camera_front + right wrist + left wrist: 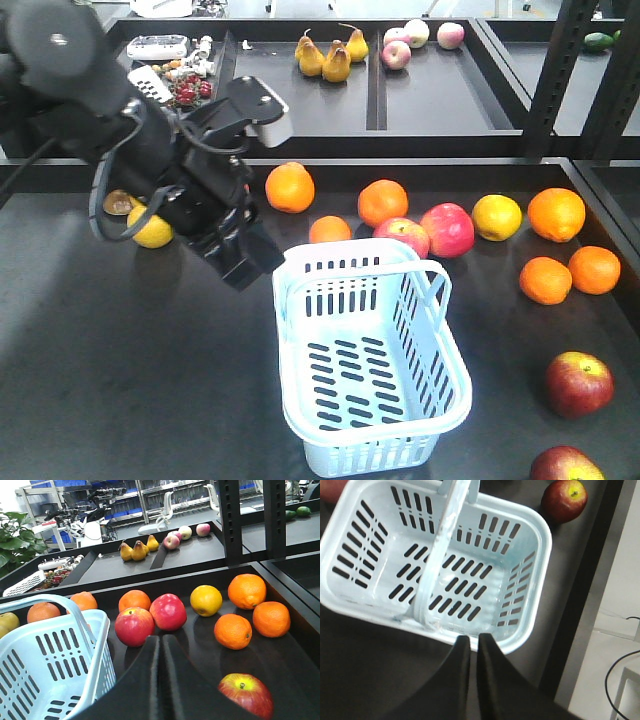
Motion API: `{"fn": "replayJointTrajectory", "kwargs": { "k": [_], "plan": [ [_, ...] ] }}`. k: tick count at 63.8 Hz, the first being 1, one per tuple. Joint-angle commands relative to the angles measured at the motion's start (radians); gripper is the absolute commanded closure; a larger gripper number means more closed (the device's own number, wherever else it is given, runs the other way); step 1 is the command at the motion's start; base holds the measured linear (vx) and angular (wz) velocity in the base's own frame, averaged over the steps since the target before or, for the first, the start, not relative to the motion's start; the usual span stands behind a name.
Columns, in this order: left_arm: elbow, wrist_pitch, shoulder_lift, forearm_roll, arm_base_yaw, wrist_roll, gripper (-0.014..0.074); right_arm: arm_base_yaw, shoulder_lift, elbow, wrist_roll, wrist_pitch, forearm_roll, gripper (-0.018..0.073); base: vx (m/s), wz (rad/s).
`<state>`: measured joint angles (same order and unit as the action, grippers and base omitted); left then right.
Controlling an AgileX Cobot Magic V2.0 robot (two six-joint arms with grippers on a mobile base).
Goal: Pick three apples into basket with both arms
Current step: 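Open the left gripper, release the basket handle and withdraw the left arm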
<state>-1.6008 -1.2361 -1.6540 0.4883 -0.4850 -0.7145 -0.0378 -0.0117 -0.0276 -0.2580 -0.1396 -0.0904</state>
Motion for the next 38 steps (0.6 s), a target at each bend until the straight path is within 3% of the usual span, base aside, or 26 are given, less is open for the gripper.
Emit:
{"fn": "replayJointTrajectory", "kwargs": {
  "k": [1, 17, 38],
  "plan": [
    [0.027, -0.006, 0.087, 0.066, 0.003, 0.016, 0.0605, 0.006, -0.013, -0.013, 0.004, 0.078, -0.011, 0.0568, 0.00, 0.00],
    [0.301, 0.075, 0.261, 0.184, 0.001, -0.045, 0.0604, 0.006, -0.013, -0.013, 0.004, 0.078, -0.011, 0.0568, 0.00, 0.00],
    [0.793, 0.404, 0.625, 0.207, 0.001, -0.043, 0.0604, 0.006, -0.013, -0.013, 0.004, 0.078, -0.011, 0.0568, 0.00, 0.00]
  ]
}}
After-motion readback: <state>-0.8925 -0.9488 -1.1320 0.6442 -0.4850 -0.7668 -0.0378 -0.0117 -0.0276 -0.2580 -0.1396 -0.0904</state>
